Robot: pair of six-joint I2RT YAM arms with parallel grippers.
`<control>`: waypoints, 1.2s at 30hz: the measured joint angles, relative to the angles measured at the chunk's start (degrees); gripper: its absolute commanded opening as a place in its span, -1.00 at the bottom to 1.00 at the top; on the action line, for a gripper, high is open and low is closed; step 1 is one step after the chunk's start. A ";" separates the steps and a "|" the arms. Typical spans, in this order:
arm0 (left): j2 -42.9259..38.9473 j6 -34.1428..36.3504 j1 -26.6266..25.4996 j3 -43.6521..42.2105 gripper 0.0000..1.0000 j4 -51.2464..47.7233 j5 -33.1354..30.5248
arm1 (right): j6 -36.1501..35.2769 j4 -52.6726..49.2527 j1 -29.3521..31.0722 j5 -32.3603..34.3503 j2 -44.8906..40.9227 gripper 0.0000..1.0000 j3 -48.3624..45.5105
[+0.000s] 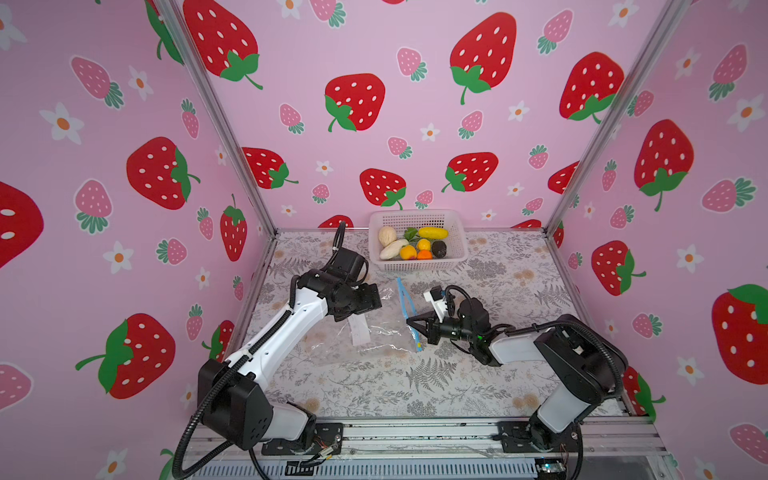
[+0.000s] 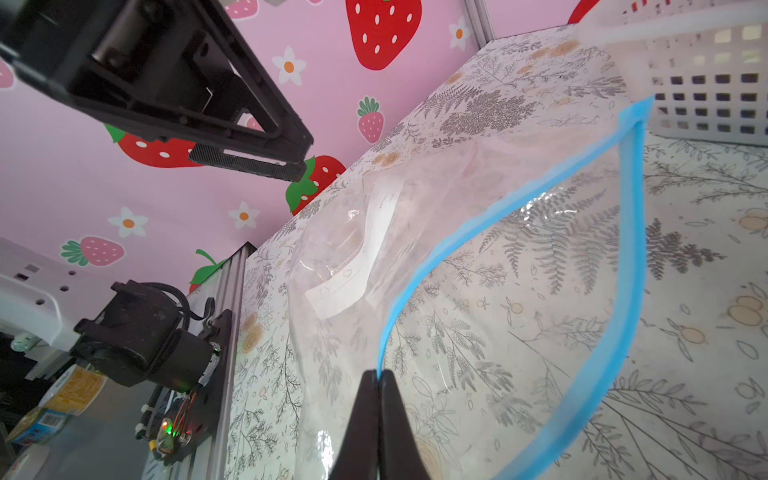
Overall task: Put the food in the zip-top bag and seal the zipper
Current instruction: 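Move the left gripper to the zipper's other lip while the right gripper holds, then close the left gripper on the blue zipper's other lip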
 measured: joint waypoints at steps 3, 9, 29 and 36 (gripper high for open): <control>1.46 -0.39 -2.86 0.70 0.76 0.96 0.59 | -2.32 1.79 0.74 0.72 0.00 -1.00 0.00; 2.82 0.57 -6.49 1.33 0.58 4.63 1.09 | -5.29 3.41 1.14 0.87 0.02 -1.00 0.00; 13.09 5.29 -9.33 9.62 -0.19 2.78 0.94 | -7.34 4.48 1.73 1.29 0.33 -1.00 0.15; 13.14 5.29 -9.86 9.68 -0.39 1.84 0.90 | -7.32 4.50 1.75 1.31 1.05 -1.00 0.24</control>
